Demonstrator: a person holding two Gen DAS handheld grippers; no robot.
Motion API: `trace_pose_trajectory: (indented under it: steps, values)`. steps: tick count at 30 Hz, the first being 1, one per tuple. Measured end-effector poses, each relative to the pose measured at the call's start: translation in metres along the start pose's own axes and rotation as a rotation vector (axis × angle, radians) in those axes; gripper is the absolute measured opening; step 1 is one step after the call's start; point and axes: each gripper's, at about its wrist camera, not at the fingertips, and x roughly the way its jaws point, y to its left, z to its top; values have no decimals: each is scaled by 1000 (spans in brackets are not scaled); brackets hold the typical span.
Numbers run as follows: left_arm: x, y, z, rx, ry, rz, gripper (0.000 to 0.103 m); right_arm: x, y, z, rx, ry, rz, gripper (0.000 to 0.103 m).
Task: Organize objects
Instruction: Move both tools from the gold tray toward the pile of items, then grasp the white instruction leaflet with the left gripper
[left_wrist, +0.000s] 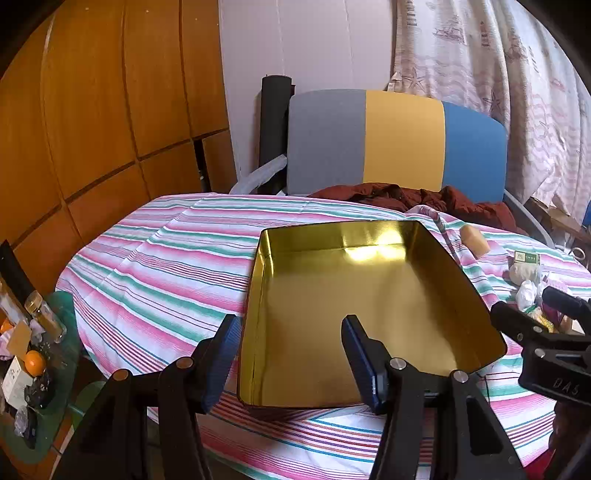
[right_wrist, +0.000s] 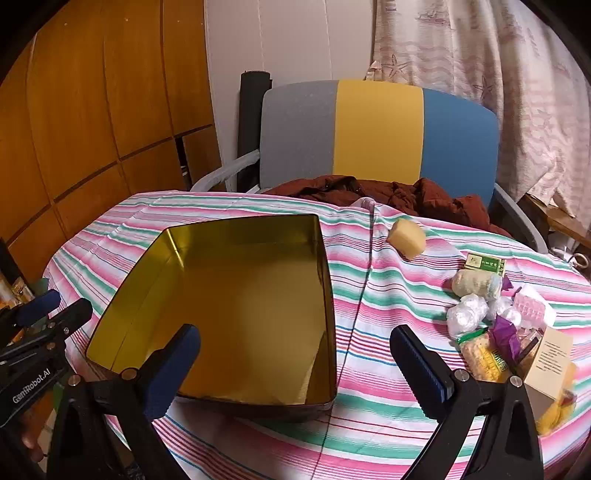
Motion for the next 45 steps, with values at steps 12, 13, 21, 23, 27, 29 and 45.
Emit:
trace_pose_trajectory:
  steps: [12, 13, 21, 23, 27, 29, 45]
  values:
    - [1, -12, -3, 41, 13, -16, 58, -6, -21, 6, 48, -14, -26, 103]
    - [1, -12, -3, 44, 15, -19, 58, -7, -24, 7, 53, -16, -33, 103]
    - [6, -26, -4, 104, 64, -167, 58, -18, -65, 16, 134, -32, -93, 103]
    - [6, -30, -4, 104, 75, -249, 60, -23, -81, 19, 170, -40, -107, 103]
    - [8, -41, 2, 76, 144, -396, 70, -41, -122, 24, 265, -65, -151, 103]
    - [10, -48, 6, 64, 172, -442, 70, -51, -144, 26, 312, -81, -181, 103]
    - [1, -133, 21, 193, 213, -754, 81, -91, -311, -14, 644, -148, -357, 103]
